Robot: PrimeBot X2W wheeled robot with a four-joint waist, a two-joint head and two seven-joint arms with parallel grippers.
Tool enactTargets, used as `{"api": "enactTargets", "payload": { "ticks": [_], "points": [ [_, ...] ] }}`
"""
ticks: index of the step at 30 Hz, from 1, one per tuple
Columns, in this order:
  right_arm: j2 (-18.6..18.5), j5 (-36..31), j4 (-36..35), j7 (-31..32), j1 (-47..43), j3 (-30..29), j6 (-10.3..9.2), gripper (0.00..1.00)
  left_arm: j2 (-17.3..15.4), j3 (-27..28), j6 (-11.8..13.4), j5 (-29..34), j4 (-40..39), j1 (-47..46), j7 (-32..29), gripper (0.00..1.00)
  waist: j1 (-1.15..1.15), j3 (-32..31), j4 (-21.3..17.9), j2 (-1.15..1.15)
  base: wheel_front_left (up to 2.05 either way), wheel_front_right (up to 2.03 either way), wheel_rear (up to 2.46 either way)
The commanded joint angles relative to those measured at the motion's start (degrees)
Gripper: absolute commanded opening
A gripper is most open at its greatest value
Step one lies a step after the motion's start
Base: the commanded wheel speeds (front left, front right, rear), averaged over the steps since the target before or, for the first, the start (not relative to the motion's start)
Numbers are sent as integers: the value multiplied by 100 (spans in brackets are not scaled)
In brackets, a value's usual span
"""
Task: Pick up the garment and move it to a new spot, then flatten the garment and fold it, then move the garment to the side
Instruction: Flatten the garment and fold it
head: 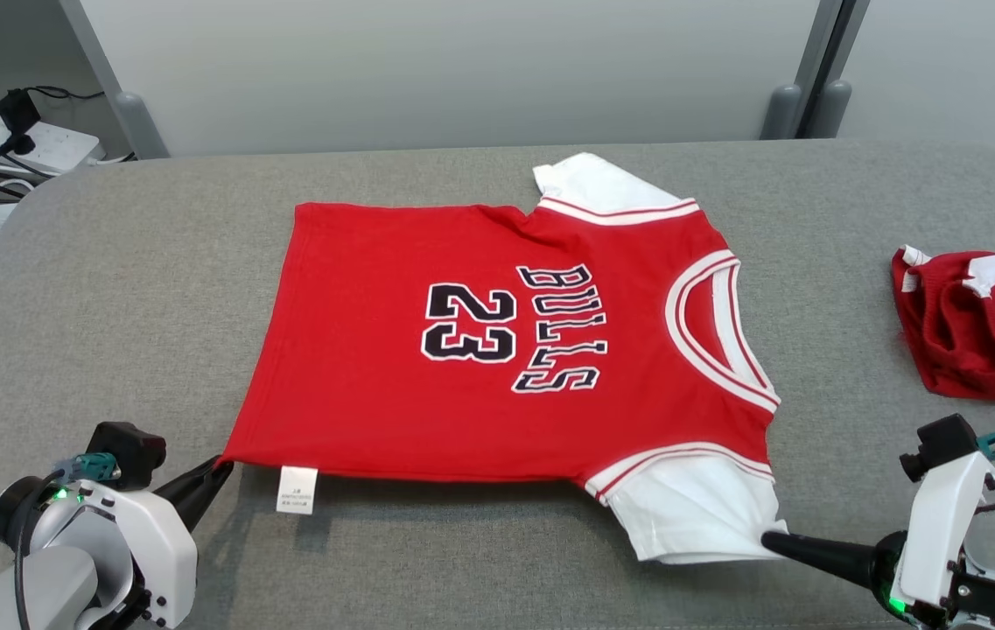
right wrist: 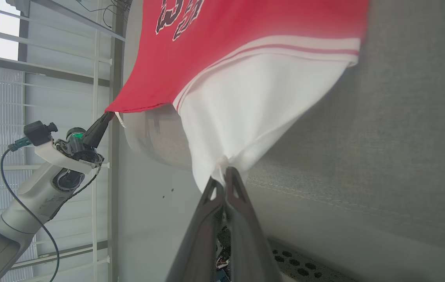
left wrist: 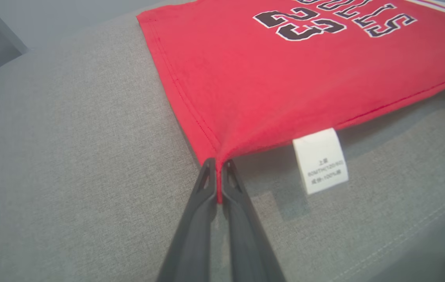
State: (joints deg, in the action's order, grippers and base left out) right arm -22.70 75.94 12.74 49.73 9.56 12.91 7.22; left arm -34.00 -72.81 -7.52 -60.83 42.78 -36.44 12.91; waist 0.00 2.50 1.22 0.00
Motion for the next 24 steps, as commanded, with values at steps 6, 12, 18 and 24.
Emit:
{"api": "enactTargets", "payload": {
  "ticks": [6,12,18,24],
  "points": [
    [-91,-192,-374,58,-234,-90,26,0,-317,120,3,-42,-205,52,-197,0,0,-69,-1,0,0,0,0],
    [-271,-98,-864,713,-565,-120,26,0,-856,0,3,-222,-1417,194,-1318,0,0,44,-10,0,0,0,0],
    [-576,11,-1828,1365,-757,-597,26,0,-1835,-33,3,-475,-3289,-341,-2970,0,0,463,68,0,0,0,0],
    [-7,-567,-1897,1359,675,-931,26,0,-1614,365,3,-1579,-4045,-1375,-4077,0,0,1444,69,0,0,0,0]
  ]
}}
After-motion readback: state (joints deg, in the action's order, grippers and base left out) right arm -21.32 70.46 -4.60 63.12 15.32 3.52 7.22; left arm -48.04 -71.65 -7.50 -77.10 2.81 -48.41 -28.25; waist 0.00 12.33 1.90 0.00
